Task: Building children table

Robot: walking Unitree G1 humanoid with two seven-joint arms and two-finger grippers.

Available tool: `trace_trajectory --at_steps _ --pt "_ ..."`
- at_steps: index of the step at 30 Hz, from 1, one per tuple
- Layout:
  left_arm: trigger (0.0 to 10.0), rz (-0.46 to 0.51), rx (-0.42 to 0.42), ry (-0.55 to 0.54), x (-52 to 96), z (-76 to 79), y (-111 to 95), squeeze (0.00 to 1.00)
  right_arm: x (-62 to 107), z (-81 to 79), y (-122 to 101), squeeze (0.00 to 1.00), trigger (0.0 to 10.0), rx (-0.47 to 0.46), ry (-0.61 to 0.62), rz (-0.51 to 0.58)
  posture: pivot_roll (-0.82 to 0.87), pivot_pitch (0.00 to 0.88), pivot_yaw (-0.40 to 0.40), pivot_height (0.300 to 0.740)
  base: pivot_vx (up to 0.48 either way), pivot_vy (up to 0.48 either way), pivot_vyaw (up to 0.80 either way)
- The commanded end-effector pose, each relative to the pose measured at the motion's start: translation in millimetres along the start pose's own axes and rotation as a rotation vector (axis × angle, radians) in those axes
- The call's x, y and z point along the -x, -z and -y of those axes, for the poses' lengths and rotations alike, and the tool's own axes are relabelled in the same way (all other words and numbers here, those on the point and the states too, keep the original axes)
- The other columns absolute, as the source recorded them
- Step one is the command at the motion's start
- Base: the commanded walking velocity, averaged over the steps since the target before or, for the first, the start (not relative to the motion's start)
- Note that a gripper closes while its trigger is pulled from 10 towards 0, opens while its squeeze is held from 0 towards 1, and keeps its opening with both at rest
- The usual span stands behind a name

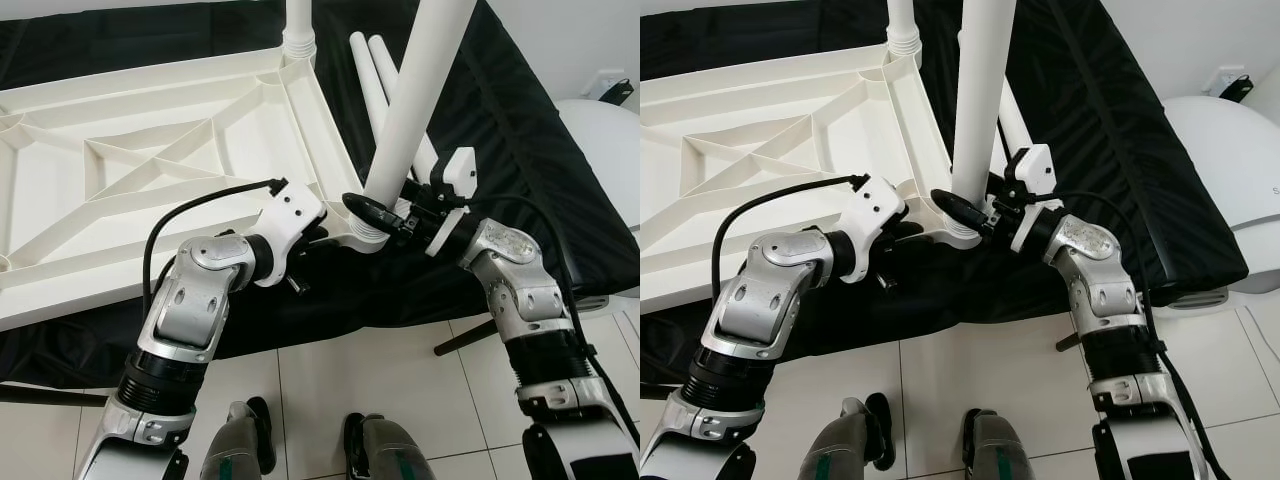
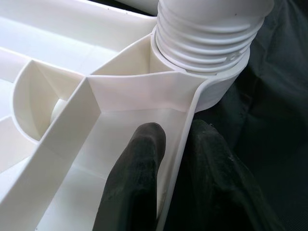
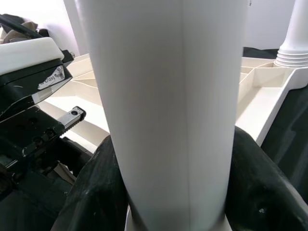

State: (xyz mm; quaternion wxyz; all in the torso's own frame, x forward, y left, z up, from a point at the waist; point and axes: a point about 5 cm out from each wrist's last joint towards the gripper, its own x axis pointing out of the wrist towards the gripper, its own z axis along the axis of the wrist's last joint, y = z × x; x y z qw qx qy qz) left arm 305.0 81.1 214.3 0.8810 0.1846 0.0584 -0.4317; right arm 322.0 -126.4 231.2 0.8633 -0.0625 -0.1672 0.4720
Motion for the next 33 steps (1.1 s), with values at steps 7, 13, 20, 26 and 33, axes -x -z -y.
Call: trace_trajectory --at_steps 7,13,20,26,33 --pt "10.0 -0.005 0.044 -0.14 2.6 -5.0 8 0.0 0.5 -12.1 -3 0.0 0.0 -0.057 0.078 0.067 -0.03 0.196 -0.044 0.74 0.0 0.0 0.0" --pt "10.0 -0.005 0.046 -0.138 2.8 -3.8 8 0.0 -0.3 -22.0 0 0.0 0.0 -0.07 0.182 0.065 -0.03 0.197 -0.045 0.74 0.0 0.0 0.0" --pt "10.0 -0.008 0.046 -0.136 3.5 -3.1 9 0.0 -4.9 -38.9 3 0.0 0.0 -0.068 0.284 0.062 -0.02 0.194 -0.045 0.74 0.0 0.0 0.0" --pt "10.0 -0.007 0.047 -0.138 4.4 -3.0 9 0.0 -9.2 -49.7 5 0.0 0.0 -0.095 0.384 0.059 -0.02 0.196 -0.045 0.74 0.0 0.0 0.0" --pt "10.0 -0.008 0.047 -0.136 4.9 -2.8 8 0.0 -15.8 -67.6 12 0.0 0.0 -0.099 0.564 0.017 -0.02 0.201 -0.039 0.74 0.0 0.0 0.0"
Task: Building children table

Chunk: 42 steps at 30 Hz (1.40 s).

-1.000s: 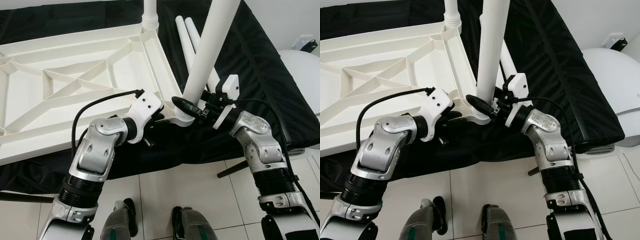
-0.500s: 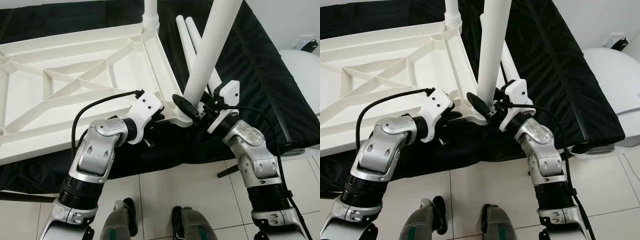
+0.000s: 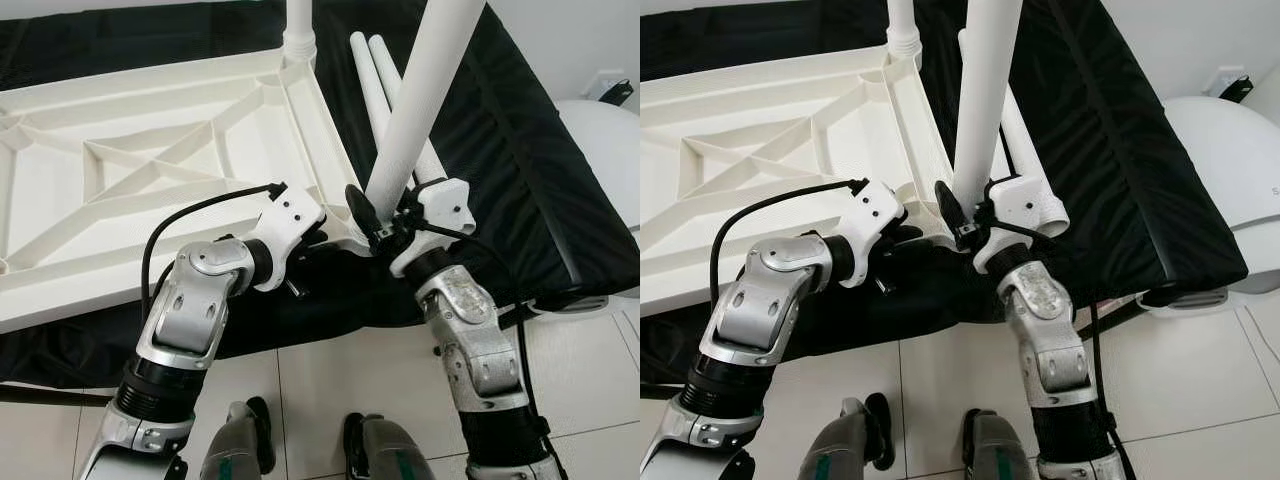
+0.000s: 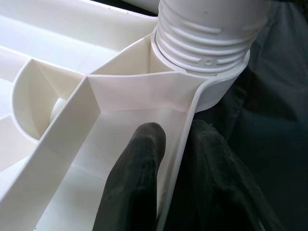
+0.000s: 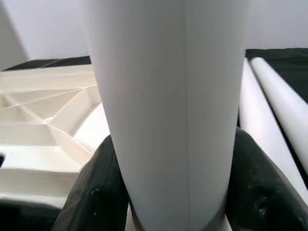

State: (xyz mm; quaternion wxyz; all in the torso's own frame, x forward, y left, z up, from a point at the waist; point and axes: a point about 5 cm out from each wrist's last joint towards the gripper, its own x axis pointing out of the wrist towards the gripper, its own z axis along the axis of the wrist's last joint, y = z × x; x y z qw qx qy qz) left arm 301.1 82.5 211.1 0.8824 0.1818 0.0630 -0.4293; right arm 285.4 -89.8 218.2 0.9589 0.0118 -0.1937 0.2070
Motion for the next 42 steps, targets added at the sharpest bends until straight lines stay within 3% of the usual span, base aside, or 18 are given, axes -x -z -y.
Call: trace_trajectory --at_steps 1,9,16,17,23,24,30,40,41,42 --pt "10.0 -0.001 0.038 -0.132 2.2 -5.9 5 0.0 3.3 -15.7 11 0.0 0.0 -0.058 -0.018 -0.053 -0.02 0.201 -0.039 0.74 0.0 0.0 0.0" --pt "10.0 -0.002 0.04 -0.133 2.7 -5.6 5 0.0 4.3 -21.7 16 0.0 0.0 0.009 0.092 -0.085 -0.02 0.206 -0.039 0.74 0.0 0.0 0.0" --pt "10.0 -0.002 0.043 -0.134 3.0 -5.3 5 0.0 5.2 -22.4 17 0.0 0.0 -0.011 0.173 -0.108 -0.02 0.208 -0.037 0.74 0.0 0.0 0.0" --pt "10.0 -0.003 0.043 -0.135 3.1 -5.4 5 0.0 5.4 -21.7 17 0.0 10.0 -0.014 0.181 -0.105 -0.02 0.209 -0.037 0.74 0.0 0.0 0.0" --pt "10.0 -0.004 0.044 -0.133 3.3 -5.7 5 0.0 5.2 -19.8 15 0.0 10.0 -0.04 0.169 -0.103 -0.02 0.212 -0.036 0.74 0.0 0.0 0.0" --pt "10.0 -0.004 0.044 -0.133 3.3 -5.6 5 0.0 5.1 -18.1 15 1.0 10.0 -0.038 0.166 -0.097 -0.02 0.213 -0.035 0.74 0.0 0.0 0.0" --pt "10.0 -0.006 0.043 -0.133 2.8 -5.9 5 0.0 2.6 -11.5 8 1.0 10.0 -0.093 0.059 -0.061 -0.02 0.214 -0.035 0.74 0.0 0.0 0.0" --pt "10.0 -0.005 0.042 -0.13 2.8 -5.8 4 0.0 -3.5 9.9 1 1.0 10.0 -0.081 -0.096 -0.043 -0.02 0.214 -0.036 0.74 0.0 0.0 0.0" --pt "10.0 -0.006 0.042 -0.13 3.0 -5.7 5 0.0 -5.4 15.5 0 0.0 10.0 -0.078 -0.161 -0.053 -0.02 0.215 -0.036 0.74 0.0 0.0 0.0" --pt "10.0 -0.006 0.042 -0.13 3.0 -5.7 5 0.0 -5.4 15.5 0 0.0 10.0 -0.078 -0.161 -0.053 -0.02 0.215 -0.036 0.74 0.0 0.0 0.0"
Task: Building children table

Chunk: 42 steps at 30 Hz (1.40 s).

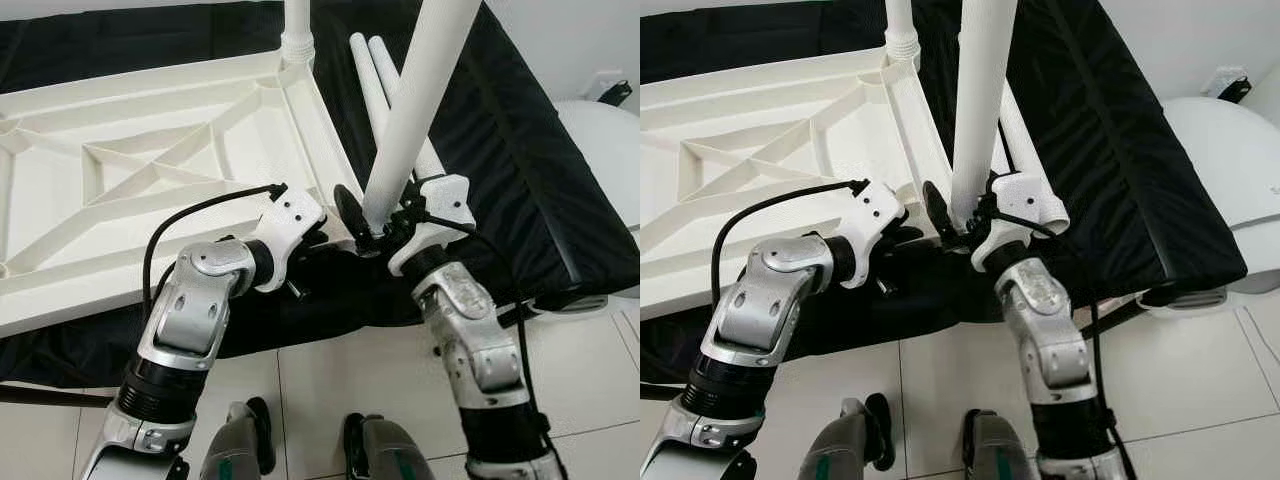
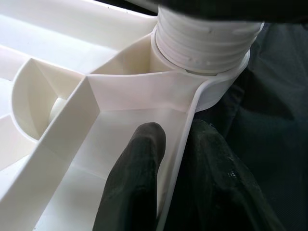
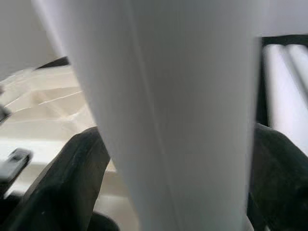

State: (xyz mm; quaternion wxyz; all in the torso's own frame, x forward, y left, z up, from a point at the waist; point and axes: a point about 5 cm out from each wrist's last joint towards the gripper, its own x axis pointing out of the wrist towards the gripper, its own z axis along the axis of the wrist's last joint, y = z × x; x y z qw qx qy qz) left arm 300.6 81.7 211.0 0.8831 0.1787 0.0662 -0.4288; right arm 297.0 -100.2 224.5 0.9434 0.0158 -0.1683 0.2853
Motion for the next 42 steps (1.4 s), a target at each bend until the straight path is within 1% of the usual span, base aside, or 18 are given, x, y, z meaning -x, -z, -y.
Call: trace_trajectory --at_steps 1,2,4,5,9,10,15,18,22,23,24,25,26,27,29,30,37,42 --pt "10.0 -0.002 0.033 -0.13 3.4 -6.5 5 0.0 2.1 4.5 2 0.0 10.0 -0.029 -0.049 -0.015 -0.02 0.215 -0.036 0.74 0.0 0.0 0.0" --pt "10.0 -0.002 0.033 -0.13 3.4 -6.4 5 0.0 1.8 8.7 1 0.0 10.0 -0.022 -0.113 -0.024 -0.02 0.215 -0.037 0.74 0.0 0.0 0.0" --pt "10.0 -0.003 0.034 -0.13 3.4 -6.3 5 0.0 1.2 15.6 2 0.0 10.0 -0.014 -0.193 -0.043 -0.02 0.214 -0.037 0.74 0.0 0.0 0.0" --pt "10.0 -0.003 0.034 -0.13 3.4 -6.3 5 0.0 1.2 15.6 2 0.0 10.0 -0.014 -0.193 -0.043 -0.02 0.214 -0.037 0.74 0.0 0.0 0.0" --pt "10.0 -0.002 0.034 -0.129 3.5 -6.1 5 0.0 0.8 26.7 4 0.0 10.0 -0.002 -0.365 -0.091 -0.02 0.212 -0.033 0.74 0.0 0.0 0.0" --pt "10.0 -0.002 0.034 -0.129 3.5 -6.1 5 0.0 0.8 26.7 4 0.0 10.0 -0.002 -0.365 -0.091 -0.02 0.212 -0.033 0.74 0.0 0.0 0.0" --pt "10.0 -0.003 0.033 -0.128 3.9 -5.6 5 0.0 -0.7 35.6 10 0.0 10.0 0.023 -0.476 -0.146 -0.02 0.209 -0.029 0.74 0.0 0.0 0.0" --pt "10.0 -0.003 0.033 -0.127 3.9 -5.5 5 0.0 -0.8 37.2 11 0.0 10.0 0.025 -0.493 -0.158 -0.02 0.209 -0.029 0.74 0.0 0.0 0.0" --pt "10.0 -0.004 0.033 -0.123 3.9 -4.4 5 0.0 -4.5 49.9 14 0.0 10.0 0.078 -0.525 -0.192 -0.01 0.208 -0.028 0.74 0.0 0.0 0.0" --pt "10.0 -0.004 0.033 -0.123 3.9 -4.4 5 0.0 -4.5 49.9 14 0.0 10.0 0.078 -0.525 -0.192 -0.01 0.208 -0.028 0.74 0.0 0.0 0.0" --pt "10.0 -0.006 0.034 -0.122 4.1 -4.1 5 0.0 -6.2 55.0 13 0.0 8.4 0.09 -0.534 -0.196 -0.01 0.207 -0.028 0.74 0.0 0.0 0.0" --pt "10.0 -0.006 0.034 -0.122 4.1 -4.1 5 0.0 -6.2 55.0 13 0.0 8.4 0.09 -0.534 -0.196 -0.01 0.207 -0.028 0.74 0.0 0.0 0.0" --pt "10.0 -0.006 0.034 -0.122 4.2 -3.8 6 0.0 -7.0 56.2 12 0.0 3.7 0.089 -0.542 -0.191 -0.01 0.207 -0.028 0.74 0.0 0.0 0.0" --pt "10.0 -0.007 0.034 -0.122 4.2 -3.8 6 0.0 -7.7 56.9 11 0.0 2.3 0.088 -0.545 -0.188 -0.01 0.208 -0.027 0.74 0.0 0.0 0.0" --pt "10.0 -0.007 0.035 -0.121 4.2 -3.8 6 0.0 -8.4 57.6 11 0.0 2.3 0.087 -0.551 -0.185 -0.01 0.208 -0.027 0.74 0.0 0.0 0.0" --pt "10.0 -0.006 0.036 -0.121 3.9 -3.7 6 0.0 -9.3 58.4 10 0.0 0.0 0.084 -0.549 -0.176 -0.02 0.207 -0.027 0.74 0.0 0.0 0.0" --pt "10.0 -0.006 0.036 -0.119 3.0 -3.7 5 0.0 -10.4 59.2 8 0.0 0.0 0.082 -0.562 -0.154 -0.02 0.21 -0.027 0.74 0.0 0.0 0.0" --pt "10.0 -0.004 0.038 -0.117 3.1 -3.4 5 0.0 -9.3 55.1 9 0.0 0.0 0.06 -0.553 -0.128 -0.02 0.214 -0.026 0.74 0.0 0.0 0.0"
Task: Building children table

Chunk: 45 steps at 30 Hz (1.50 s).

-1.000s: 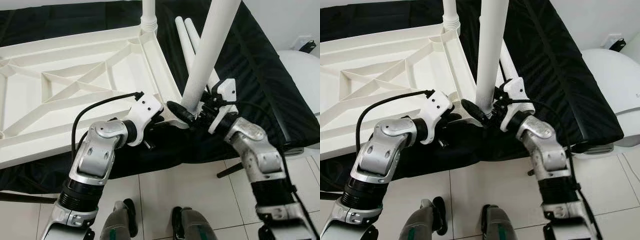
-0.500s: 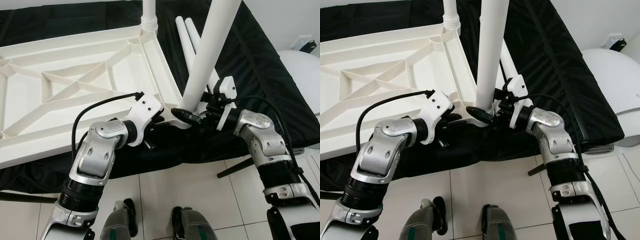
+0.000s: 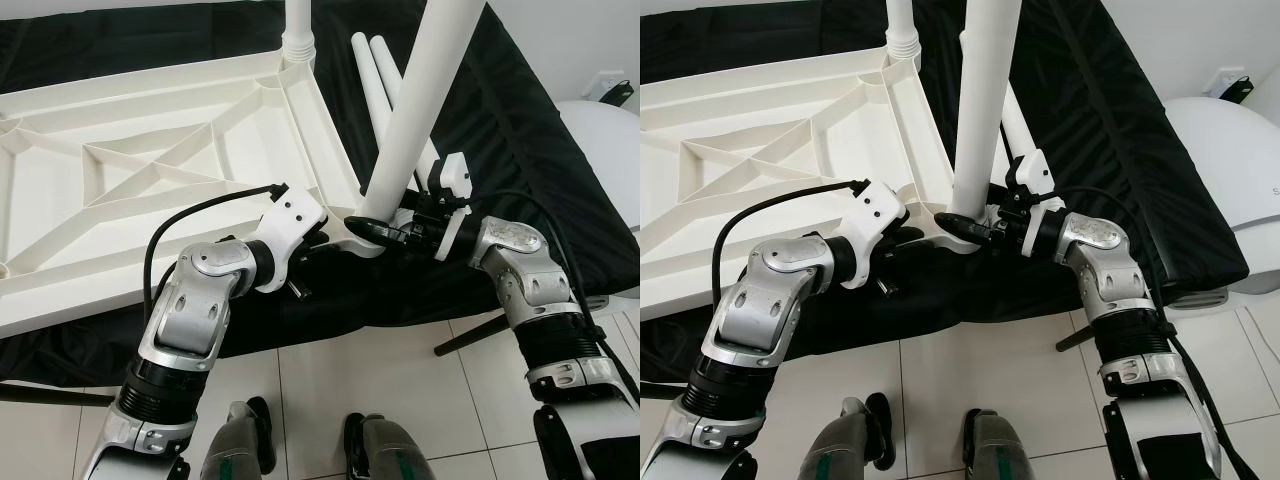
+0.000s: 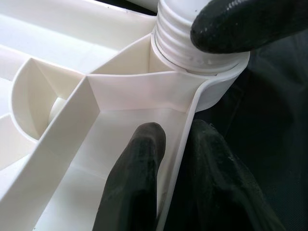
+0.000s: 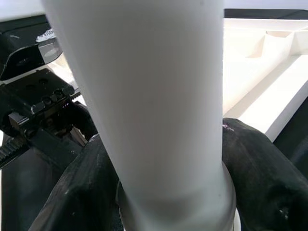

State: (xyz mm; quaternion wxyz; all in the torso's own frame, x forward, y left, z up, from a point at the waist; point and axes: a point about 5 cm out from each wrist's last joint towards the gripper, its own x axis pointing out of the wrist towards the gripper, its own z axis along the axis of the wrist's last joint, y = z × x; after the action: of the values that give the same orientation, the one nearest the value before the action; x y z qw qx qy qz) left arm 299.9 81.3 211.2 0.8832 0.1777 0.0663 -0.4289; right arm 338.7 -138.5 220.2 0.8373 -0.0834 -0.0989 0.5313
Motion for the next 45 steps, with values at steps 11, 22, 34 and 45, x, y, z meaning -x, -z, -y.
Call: trace_trajectory --at_steps 11,22,34,45 --pt "10.0 -0.007 0.042 -0.119 3.7 -3.5 6 0.0 0.5 -13.0 1 0.0 0.0 -0.04 0.088 0.086 -0.02 0.227 -0.029 0.74 0.0 0.0 0.0" --pt "10.0 -0.01 0.047 -0.12 5.2 -3.2 6 0.0 -8.3 -44.8 7 0.0 0.0 -0.062 0.254 0.126 -0.02 0.239 -0.03 0.74 0.0 0.0 0.0" --pt "10.0 -0.016 0.052 -0.122 6.5 -2.8 7 0.0 -24.9 -73.2 12 0.0 0.0 -0.093 0.529 0.131 -0.02 0.246 -0.031 0.74 0.0 0.0 0.0" --pt "10.0 -0.021 0.054 -0.124 8.2 -2.3 8 0.0 -32.8 -90.5 20 0.0 0.0 -0.144 0.767 0.099 -0.01 0.25 -0.031 0.74 0.0 0.0 0.0"
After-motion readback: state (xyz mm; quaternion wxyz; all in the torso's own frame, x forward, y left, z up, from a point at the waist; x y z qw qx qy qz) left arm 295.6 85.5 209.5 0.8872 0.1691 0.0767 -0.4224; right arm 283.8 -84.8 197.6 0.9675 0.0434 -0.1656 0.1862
